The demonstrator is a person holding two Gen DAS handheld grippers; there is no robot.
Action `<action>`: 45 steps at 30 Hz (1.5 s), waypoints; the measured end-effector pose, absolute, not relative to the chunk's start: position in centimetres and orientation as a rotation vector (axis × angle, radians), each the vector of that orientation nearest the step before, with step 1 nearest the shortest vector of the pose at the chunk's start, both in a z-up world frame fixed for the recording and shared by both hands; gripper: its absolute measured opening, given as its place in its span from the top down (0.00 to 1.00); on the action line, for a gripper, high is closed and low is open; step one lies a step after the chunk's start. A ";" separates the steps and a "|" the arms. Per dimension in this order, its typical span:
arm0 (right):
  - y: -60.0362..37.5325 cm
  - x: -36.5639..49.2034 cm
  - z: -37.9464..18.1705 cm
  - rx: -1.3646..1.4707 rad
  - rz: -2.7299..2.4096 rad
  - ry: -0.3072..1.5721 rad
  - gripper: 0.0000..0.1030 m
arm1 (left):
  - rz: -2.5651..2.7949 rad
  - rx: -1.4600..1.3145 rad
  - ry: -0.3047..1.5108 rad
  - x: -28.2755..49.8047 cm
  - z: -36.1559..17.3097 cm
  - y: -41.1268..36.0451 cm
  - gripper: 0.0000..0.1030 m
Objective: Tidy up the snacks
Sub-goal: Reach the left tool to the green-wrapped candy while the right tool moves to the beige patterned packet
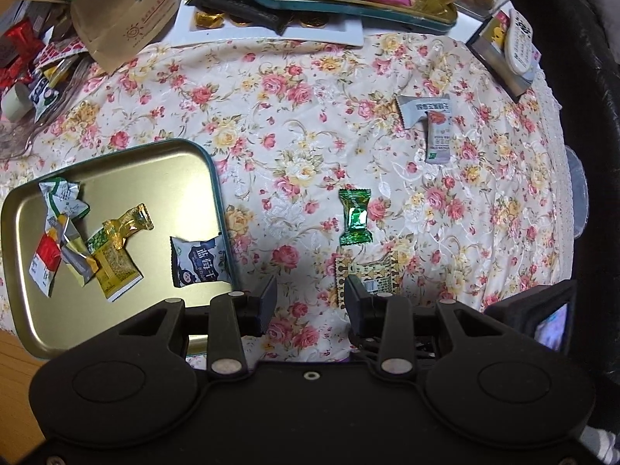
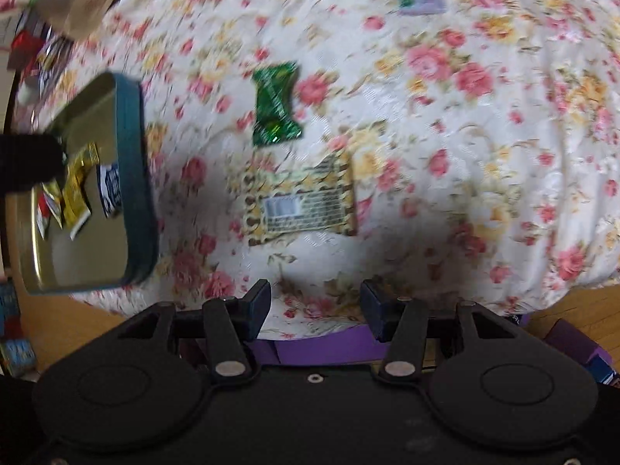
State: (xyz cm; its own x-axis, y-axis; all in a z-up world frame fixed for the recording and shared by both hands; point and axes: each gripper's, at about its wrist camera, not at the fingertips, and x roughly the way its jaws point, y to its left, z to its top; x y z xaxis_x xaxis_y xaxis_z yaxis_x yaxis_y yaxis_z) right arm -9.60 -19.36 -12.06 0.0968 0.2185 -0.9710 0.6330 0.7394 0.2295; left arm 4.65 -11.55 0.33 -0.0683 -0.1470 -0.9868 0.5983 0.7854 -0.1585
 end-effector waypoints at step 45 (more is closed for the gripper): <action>-33.3 -10.6 -2.5 1.066 -0.757 0.915 0.48 | -0.804 0.617 1.052 -1.2 -8.1 -15.5 0.55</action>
